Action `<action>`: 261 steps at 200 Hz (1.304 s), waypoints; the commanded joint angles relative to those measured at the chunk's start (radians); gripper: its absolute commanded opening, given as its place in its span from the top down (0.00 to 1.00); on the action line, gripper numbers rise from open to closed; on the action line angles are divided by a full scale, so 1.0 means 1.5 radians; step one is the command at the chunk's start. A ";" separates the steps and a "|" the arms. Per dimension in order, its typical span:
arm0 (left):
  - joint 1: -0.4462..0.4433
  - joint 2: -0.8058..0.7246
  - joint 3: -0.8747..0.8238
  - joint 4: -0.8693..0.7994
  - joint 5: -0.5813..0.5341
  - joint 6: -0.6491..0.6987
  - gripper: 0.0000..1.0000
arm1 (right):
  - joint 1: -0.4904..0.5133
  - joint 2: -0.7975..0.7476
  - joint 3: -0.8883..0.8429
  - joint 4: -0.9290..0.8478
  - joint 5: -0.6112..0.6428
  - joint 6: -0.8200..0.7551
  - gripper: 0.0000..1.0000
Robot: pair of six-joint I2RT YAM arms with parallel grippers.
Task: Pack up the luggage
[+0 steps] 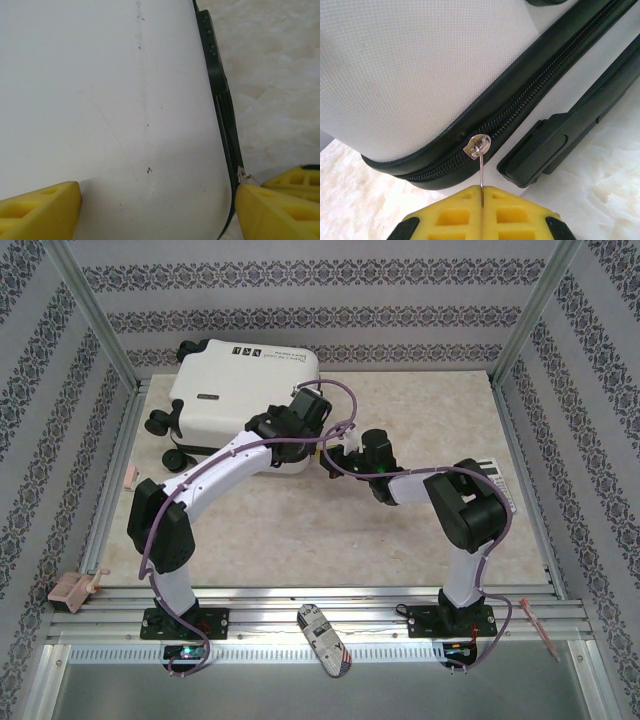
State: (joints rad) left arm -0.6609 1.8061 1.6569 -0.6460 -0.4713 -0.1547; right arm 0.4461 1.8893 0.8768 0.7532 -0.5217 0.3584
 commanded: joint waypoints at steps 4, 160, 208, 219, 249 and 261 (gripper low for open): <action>0.003 -0.009 0.041 -0.057 0.029 0.025 0.17 | -0.009 0.018 0.014 0.047 -0.080 -0.020 1.00; 0.024 0.109 0.134 -0.074 -0.021 0.030 0.16 | -0.008 0.103 0.096 0.105 -0.179 0.050 0.98; 0.034 0.106 0.096 -0.066 -0.009 0.008 0.17 | -0.008 0.106 0.106 0.123 -0.193 0.073 0.99; 0.035 0.101 0.083 -0.061 -0.002 0.003 0.16 | -0.008 0.107 0.109 0.129 -0.199 0.080 0.90; 0.038 0.088 0.054 -0.045 0.018 -0.006 0.17 | -0.005 0.110 0.121 0.129 -0.213 0.088 1.00; 0.038 0.085 0.047 -0.046 0.020 -0.009 0.17 | -0.003 0.110 0.121 0.128 -0.218 0.086 1.00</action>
State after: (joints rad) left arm -0.6376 1.9308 1.7870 -0.6331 -0.4866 -0.1143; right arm 0.4217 2.0514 1.0027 0.8288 -0.7879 0.4854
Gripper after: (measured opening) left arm 0.834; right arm 0.052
